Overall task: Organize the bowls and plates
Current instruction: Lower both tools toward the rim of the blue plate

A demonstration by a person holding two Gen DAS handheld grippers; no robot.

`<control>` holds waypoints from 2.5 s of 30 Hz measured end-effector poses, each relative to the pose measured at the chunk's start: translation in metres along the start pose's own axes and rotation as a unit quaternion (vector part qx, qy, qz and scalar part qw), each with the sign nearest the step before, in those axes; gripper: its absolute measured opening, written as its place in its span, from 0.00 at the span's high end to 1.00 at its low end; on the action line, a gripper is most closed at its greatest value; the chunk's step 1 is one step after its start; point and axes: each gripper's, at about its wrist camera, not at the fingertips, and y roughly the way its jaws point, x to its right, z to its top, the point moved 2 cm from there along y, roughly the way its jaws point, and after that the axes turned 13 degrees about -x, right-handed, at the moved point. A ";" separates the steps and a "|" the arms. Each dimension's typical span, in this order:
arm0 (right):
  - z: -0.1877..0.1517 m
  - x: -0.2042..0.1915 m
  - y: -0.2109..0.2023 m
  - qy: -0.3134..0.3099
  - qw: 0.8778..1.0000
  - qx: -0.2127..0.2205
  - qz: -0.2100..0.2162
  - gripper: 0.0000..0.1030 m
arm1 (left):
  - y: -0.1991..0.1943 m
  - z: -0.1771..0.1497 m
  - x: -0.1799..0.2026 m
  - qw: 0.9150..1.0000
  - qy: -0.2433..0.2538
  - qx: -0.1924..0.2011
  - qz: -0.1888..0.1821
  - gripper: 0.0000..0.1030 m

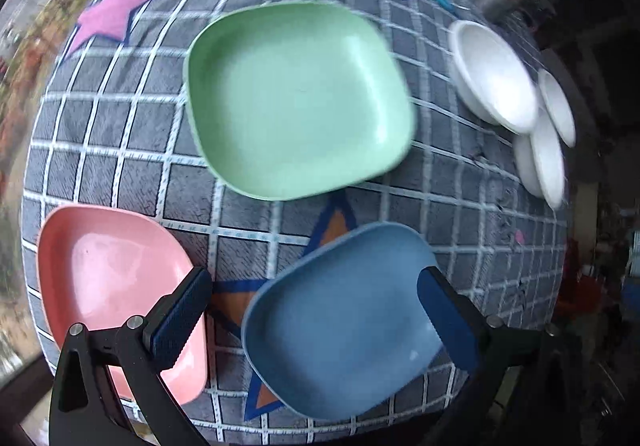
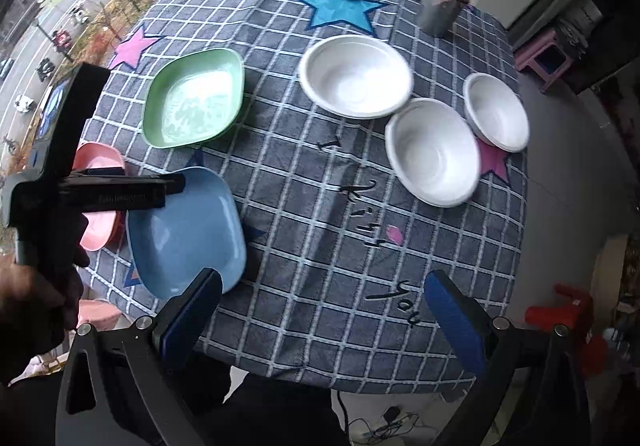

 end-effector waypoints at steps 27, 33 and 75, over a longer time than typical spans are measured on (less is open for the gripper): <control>0.010 -0.011 0.049 -0.119 0.992 0.005 0.026 0.01 | -0.002 -0.072 0.023 0.992 -0.072 -0.037 0.093 0.01; 0.014 -0.022 0.055 -0.159 0.987 0.007 0.035 0.01 | -0.001 -0.079 0.019 0.988 -0.098 -0.036 0.110 0.06; 0.040 -0.047 0.084 -0.159 0.986 -0.032 0.038 0.21 | 0.051 -0.093 -0.025 0.982 -0.173 -0.058 0.051 0.27</control>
